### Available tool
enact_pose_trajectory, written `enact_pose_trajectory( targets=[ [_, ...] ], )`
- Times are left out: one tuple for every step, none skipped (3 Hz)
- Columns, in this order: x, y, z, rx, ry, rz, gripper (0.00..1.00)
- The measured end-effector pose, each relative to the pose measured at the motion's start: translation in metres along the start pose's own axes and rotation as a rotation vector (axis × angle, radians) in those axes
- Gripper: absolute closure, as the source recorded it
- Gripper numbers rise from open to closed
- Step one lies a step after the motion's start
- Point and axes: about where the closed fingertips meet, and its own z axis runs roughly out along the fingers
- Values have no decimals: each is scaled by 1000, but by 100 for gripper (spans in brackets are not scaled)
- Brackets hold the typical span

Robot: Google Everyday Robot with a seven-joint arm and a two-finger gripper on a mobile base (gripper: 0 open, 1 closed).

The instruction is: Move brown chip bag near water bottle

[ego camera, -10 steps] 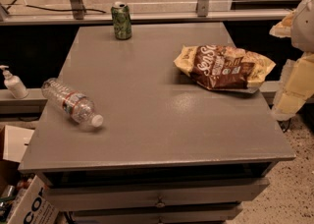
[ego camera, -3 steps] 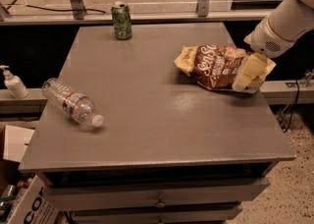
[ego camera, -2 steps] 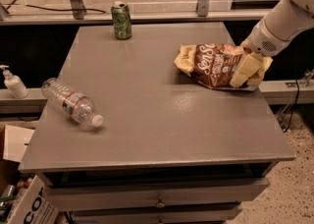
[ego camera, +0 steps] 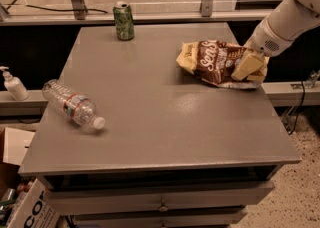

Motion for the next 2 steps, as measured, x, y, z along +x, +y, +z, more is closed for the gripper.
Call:
enact_pose_trajectory(
  targets=[
    [-26, 9, -23, 6, -53, -24, 87],
    [-64, 25, -49, 13, -109, -55, 100]
  ],
)
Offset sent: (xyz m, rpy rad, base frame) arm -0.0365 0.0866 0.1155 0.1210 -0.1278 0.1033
